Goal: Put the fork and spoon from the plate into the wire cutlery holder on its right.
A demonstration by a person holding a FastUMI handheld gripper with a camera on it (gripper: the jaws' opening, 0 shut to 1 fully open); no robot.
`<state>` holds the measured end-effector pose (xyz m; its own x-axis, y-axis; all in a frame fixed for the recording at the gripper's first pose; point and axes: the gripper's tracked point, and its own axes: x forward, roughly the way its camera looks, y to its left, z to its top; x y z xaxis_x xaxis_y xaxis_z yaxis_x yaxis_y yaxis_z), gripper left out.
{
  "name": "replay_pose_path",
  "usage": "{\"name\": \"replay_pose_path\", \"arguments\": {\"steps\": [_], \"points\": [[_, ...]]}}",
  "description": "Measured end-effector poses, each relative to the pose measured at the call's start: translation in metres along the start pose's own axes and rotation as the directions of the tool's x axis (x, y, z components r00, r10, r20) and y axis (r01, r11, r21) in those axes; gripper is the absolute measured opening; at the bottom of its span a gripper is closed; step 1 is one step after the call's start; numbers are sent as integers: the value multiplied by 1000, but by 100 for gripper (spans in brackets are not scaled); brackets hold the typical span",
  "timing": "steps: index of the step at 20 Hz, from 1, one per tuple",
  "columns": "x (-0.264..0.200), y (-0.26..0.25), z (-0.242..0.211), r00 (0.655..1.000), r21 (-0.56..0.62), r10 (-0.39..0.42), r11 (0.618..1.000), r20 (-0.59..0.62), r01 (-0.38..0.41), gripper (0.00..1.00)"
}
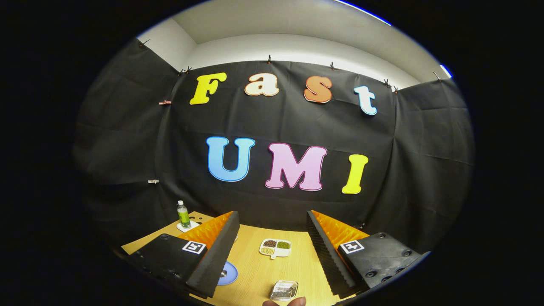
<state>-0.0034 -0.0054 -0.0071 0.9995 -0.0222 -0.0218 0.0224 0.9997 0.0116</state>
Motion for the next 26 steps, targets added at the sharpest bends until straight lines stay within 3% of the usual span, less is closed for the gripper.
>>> {"name": "replay_pose_path", "arguments": {"steps": [10,17,21,26], "points": [[9,13,-3,1000,-3,21,1000,-19,-21,98],[15,51,-50,976,29,92,996,-198,-88,98],[14,83,-102,922,55,137,991,-363,-125,98],[6,137,-186,783,149,216,976,-583,-158,99]]}}
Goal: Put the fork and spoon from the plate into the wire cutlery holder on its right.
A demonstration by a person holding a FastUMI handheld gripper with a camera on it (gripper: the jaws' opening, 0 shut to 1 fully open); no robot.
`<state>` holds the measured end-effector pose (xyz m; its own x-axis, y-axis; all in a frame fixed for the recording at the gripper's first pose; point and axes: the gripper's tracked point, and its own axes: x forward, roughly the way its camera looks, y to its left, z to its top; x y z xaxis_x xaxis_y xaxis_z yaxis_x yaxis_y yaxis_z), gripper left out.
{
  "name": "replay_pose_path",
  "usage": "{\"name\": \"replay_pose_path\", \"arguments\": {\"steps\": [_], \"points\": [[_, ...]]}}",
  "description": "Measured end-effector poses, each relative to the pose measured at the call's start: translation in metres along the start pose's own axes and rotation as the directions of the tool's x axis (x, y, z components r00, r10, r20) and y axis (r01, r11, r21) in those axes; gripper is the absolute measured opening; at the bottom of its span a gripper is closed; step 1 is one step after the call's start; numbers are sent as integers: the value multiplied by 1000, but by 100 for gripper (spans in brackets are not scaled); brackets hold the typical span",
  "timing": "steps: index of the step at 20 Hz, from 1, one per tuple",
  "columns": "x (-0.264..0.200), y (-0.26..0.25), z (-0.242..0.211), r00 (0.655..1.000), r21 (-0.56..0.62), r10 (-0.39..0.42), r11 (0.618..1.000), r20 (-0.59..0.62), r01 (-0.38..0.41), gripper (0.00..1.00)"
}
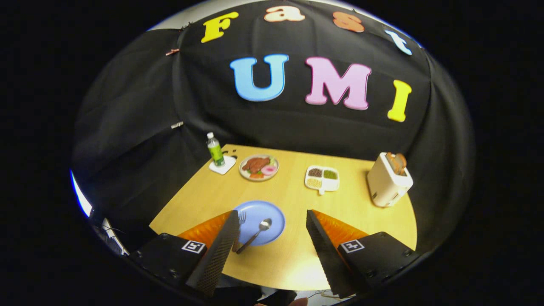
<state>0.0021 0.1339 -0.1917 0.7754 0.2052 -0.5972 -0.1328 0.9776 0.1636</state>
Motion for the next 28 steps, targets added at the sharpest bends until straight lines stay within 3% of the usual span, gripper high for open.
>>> {"name": "replay_pose_path", "arguments": {"steps": [7,10,13,15,22,24,28], "points": [[92,23,-86,973,59,12,998,-230,2,97],[126,32,-110,953,110,26,994,-301,8,79],[160,37,-135,931,121,15,992,-366,32,77],[180,36,-151,912,130,-8,989,-411,68,70],[215,34,-185,860,150,-55,977,-508,151,70],[222,30,-191,853,155,-70,973,-518,174,53],[222,21,-187,839,160,-107,961,-533,224,40]]}}
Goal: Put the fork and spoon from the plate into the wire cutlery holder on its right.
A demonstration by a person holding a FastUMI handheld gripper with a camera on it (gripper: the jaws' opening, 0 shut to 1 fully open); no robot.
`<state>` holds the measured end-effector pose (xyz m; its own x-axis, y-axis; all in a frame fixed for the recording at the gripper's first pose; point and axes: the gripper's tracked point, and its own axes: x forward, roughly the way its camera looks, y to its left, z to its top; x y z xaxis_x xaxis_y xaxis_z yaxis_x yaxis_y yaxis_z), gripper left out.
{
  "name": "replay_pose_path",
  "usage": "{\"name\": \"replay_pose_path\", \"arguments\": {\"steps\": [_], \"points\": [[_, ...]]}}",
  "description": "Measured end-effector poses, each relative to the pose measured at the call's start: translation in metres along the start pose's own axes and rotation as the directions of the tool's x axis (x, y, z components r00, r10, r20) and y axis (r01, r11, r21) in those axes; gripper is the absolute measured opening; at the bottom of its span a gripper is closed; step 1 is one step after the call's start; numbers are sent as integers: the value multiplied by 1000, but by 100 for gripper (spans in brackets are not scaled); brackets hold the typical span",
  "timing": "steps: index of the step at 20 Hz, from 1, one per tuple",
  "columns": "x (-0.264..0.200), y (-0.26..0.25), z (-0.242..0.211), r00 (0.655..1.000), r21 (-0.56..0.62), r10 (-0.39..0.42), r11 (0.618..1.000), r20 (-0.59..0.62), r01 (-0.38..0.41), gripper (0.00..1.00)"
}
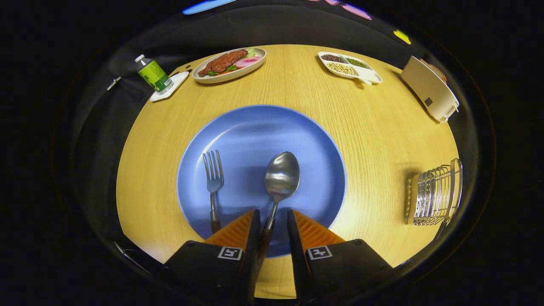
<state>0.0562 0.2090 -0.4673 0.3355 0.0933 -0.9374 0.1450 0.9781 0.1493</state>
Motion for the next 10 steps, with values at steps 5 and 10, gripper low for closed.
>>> {"name": "replay_pose_path", "arguments": {"steps": [5,10], "points": [[1,-4,-1,999,24,22,999,-30,-21,9],[-10,-1,18,995,65,84,994,46,-86,6]]}}
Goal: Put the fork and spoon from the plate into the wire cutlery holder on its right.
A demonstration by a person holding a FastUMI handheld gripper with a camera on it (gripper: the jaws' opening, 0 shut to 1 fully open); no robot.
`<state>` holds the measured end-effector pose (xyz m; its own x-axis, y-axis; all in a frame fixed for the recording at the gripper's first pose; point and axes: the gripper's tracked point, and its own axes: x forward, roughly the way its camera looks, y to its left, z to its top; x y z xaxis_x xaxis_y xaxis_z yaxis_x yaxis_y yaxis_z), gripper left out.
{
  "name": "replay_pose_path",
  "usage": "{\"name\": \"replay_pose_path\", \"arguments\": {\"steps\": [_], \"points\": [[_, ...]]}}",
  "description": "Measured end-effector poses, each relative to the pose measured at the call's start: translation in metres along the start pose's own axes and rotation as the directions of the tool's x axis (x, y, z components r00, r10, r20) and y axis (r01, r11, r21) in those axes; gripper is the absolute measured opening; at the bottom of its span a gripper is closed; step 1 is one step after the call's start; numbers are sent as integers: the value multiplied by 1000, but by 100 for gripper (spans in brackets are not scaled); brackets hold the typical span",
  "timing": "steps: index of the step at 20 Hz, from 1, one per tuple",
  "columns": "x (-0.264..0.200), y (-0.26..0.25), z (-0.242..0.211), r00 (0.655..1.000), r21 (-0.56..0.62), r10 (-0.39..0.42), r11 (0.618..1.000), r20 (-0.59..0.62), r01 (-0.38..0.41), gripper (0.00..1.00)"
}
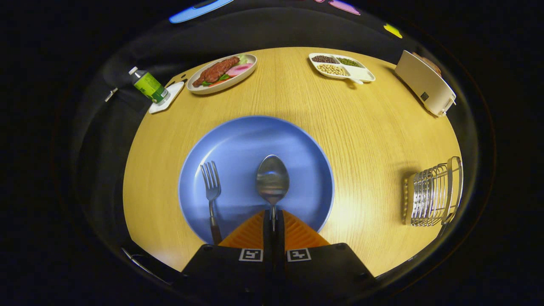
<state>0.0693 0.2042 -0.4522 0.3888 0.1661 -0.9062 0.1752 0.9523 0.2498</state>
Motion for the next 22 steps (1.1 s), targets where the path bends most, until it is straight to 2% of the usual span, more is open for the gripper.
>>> {"name": "replay_pose_path", "arguments": {"steps": [6,12,17,22], "points": [[-25,4,23,996,7,68,998,56,-68,6],[-83,-1,57,976,-17,153,988,157,-152,6],[-139,-46,75,964,-50,165,986,209,-157,6],[-181,-110,68,973,-69,133,990,191,-122,6]]}}
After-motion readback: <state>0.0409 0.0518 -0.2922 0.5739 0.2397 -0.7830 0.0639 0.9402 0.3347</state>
